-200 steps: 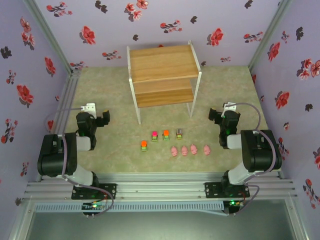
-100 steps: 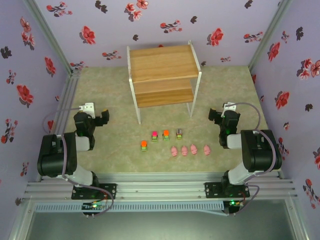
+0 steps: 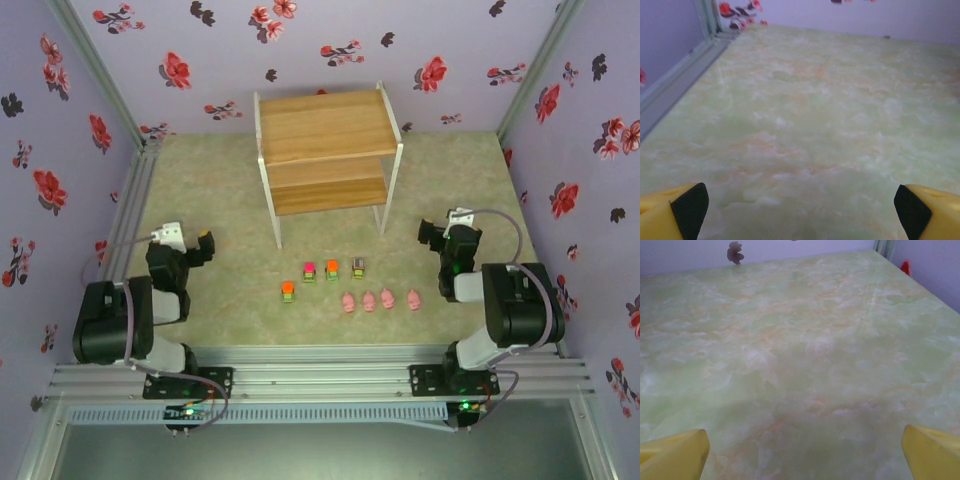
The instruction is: Place and organize the plastic toys onto the shelf
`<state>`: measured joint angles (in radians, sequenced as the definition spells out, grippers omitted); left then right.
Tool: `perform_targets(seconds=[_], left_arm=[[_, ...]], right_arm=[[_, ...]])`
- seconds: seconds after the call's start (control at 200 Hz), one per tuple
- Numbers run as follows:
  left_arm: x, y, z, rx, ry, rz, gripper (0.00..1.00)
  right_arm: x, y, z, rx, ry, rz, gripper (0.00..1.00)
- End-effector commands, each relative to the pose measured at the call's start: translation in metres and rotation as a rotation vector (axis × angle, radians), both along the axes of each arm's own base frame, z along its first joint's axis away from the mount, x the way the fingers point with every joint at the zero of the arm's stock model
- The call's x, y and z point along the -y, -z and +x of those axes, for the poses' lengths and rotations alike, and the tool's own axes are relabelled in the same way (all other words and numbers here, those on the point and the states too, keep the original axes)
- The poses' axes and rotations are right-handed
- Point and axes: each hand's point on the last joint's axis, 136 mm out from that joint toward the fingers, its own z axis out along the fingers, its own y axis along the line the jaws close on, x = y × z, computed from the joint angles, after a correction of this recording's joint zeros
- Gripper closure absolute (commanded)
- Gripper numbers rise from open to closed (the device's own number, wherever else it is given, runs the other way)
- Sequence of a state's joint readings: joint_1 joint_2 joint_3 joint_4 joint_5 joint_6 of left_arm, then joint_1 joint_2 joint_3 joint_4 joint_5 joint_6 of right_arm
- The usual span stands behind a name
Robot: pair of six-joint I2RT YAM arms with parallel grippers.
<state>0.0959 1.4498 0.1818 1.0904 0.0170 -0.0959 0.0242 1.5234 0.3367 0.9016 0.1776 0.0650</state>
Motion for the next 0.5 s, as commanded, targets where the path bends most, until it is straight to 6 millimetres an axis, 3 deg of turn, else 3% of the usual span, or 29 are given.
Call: perform_targets(seconds=[0.0,0.125,0.495], left_arm=[[-0.016,-0.031,-0.007,0.124,-0.107,0.004,0.0],[-0.024,-0.041,-0.017,0.155,-0.175,0.011,0.0],[-0.012,-0.072,-0.029,0.125,-0.245,0.03,0.0]], right_arm=[[0.012,-0.023,-0.003,0.076,0.075,0.008,0.01],[0.01,-0.033,-0.006,0.087,0.092,-0.026,0.01],[0.03,-0.078,-0.024,0.07,0.348,-0.053,0.01]])
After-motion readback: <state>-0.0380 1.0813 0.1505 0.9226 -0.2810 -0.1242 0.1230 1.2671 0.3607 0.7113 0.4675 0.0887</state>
